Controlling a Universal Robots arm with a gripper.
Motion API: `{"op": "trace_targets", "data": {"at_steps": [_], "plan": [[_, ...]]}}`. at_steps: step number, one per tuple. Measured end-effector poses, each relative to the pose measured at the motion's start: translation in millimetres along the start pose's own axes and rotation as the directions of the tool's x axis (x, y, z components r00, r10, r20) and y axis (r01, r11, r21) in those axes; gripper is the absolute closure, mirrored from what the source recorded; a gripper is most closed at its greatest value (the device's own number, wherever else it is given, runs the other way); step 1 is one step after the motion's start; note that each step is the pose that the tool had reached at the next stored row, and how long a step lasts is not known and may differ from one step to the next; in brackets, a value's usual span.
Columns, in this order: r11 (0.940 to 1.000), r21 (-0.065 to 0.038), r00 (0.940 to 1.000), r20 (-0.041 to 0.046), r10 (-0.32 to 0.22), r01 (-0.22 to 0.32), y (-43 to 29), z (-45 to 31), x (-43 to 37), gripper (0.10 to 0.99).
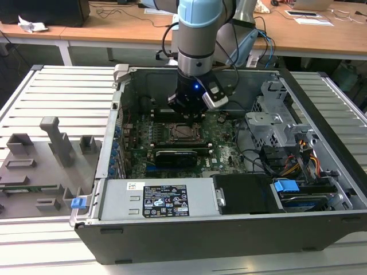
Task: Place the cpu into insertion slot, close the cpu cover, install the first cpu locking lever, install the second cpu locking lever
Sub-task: 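Install the second cpu locking lever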
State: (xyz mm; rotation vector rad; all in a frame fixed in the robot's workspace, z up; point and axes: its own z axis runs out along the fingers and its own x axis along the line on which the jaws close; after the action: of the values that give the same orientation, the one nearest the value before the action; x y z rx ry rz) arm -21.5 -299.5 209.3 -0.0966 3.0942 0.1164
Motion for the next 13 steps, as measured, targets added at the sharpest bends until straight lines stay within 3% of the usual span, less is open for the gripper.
{"op": "trace_targets", "data": {"at_steps": [2, 5, 8, 13], "plan": [[1.0000, 0.000, 1.0000, -0.0002, 0.000, 0.000, -0.1, -0.3, 0.0, 0.980], [1.0000, 0.000, 1.0000, -0.0001, 0.000, 0.000, 0.6, -10.2, -0.5, 0.980], [1.0000, 0.000, 1.0000, -0.0001, 0.000, 0.000, 1.0, -15.3, -0.7, 0.980], [1.0000, 0.000, 1.0000, -0.0001, 0.000, 0.000, -3.3, -16.8, -0.5, 0.980]]}}
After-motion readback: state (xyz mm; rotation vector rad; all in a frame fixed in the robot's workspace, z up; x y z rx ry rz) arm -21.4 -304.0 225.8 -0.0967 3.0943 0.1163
